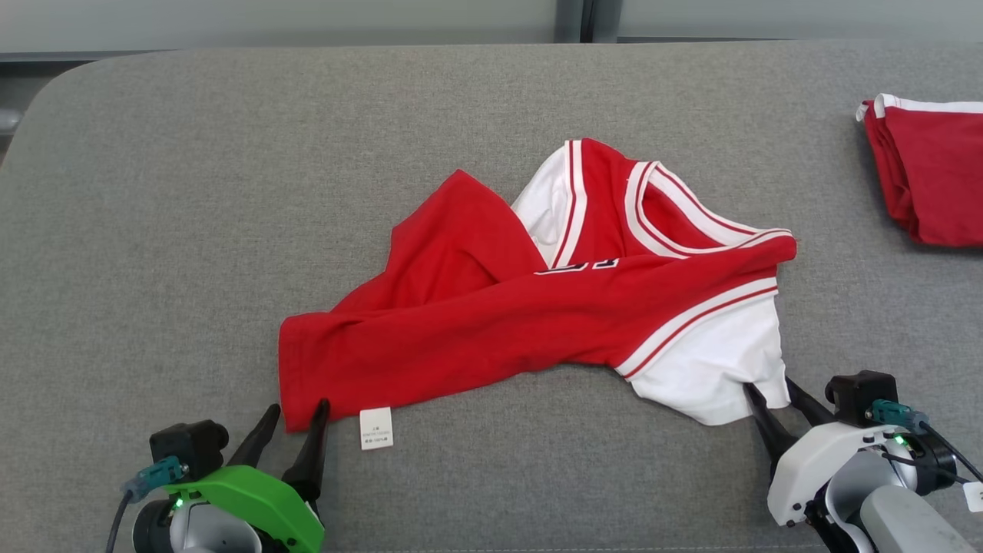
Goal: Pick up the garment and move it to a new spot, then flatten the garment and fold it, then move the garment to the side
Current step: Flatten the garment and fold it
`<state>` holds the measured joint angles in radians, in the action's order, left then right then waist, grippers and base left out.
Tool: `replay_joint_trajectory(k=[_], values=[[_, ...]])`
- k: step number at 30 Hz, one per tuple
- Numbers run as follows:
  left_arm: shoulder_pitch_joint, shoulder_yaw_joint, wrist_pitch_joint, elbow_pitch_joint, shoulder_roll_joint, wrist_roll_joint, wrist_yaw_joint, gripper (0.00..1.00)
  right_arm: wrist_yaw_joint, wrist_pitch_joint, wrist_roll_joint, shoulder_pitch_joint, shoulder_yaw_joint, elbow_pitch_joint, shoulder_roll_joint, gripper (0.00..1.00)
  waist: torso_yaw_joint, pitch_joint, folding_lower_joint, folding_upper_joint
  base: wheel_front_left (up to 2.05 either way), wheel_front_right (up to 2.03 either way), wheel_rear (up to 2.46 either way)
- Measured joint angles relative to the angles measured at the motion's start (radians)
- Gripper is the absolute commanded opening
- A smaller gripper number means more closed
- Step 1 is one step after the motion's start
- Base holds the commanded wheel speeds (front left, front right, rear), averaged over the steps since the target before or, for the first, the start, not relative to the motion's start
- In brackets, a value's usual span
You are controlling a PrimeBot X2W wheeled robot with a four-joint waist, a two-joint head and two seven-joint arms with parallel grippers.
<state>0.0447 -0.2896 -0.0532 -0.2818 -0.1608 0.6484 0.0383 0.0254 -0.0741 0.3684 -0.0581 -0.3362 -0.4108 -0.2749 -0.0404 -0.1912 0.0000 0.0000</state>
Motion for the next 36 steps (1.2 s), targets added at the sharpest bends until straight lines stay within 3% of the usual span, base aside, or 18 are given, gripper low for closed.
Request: replay_joint_trajectory(k=[7,9,10,11,12,14,15,22,26,30,36], values=[[0.008,-0.004,0.010,-0.031,0.015,0.009,0.012,1.00,0.010,-0.012,0.003,-0.017,0.001,-0.031,0.007,0.62,0.008,-0.004,0.0000,0.0000,0.00,0.00,0.00],[0.012,-0.004,0.010,-0.036,0.015,0.011,0.014,1.00,0.010,-0.013,0.003,-0.020,0.001,-0.038,0.009,0.48,0.009,-0.004,0.0000,0.0000,0.00,0.00,0.00],[0.015,-0.004,0.010,-0.039,0.015,0.012,0.014,1.00,0.013,-0.013,0.003,-0.023,0.001,-0.042,0.009,0.48,0.010,-0.004,0.0000,0.0000,0.00,0.00,0.00],[0.019,-0.004,0.010,-0.042,0.016,0.014,0.014,1.00,0.018,-0.013,0.003,-0.026,0.001,-0.046,0.008,0.42,0.011,-0.004,0.0000,0.0000,0.00,0.00,0.00],[0.023,-0.004,0.010,-0.045,0.017,0.015,0.014,0.86,0.019,-0.013,0.003,-0.029,0.001,-0.050,0.007,0.27,0.011,-0.004,0.0000,0.0000,0.00,0.00,0.00],[0.026,-0.007,0.010,-0.055,0.021,0.016,0.015,0.06,0.028,-0.013,0.007,-0.036,-0.001,-0.058,0.005,0.00,0.010,-0.005,0.0000,0.0000,0.00,0.00,0.00],[0.031,-0.010,0.015,-0.060,0.023,0.017,0.021,0.00,0.036,-0.013,0.015,-0.036,-0.001,-0.059,0.005,0.00,0.009,-0.004,0.0000,0.0000,0.00,0.00,0.00],[0.053,-0.009,0.045,-0.046,0.025,0.041,0.039,0.00,0.088,0.003,0.150,-0.048,0.016,-0.042,0.040,0.00,0.009,0.000,0.0000,0.0000,0.00,0.00,0.00],[0.090,-0.011,0.093,0.028,-0.006,0.069,0.056,0.00,0.100,0.029,0.261,-0.114,0.039,0.040,0.060,0.00,0.019,0.007,0.0000,0.0000,0.00,0.00,0.00],[0.202,-0.001,0.146,0.140,-0.073,0.081,0.068,0.00,0.099,0.053,0.330,-0.248,0.086,0.167,-0.003,0.00,0.027,0.029,0.0000,0.0000,0.00,0.00,0.00],[0.327,0.033,0.261,0.322,-0.129,0.174,0.077,0.00,0.099,0.072,0.472,-0.384,0.164,0.414,-0.104,0.00,0.040,0.081,0.0000,0.0000,0.00,0.00,0.00]])
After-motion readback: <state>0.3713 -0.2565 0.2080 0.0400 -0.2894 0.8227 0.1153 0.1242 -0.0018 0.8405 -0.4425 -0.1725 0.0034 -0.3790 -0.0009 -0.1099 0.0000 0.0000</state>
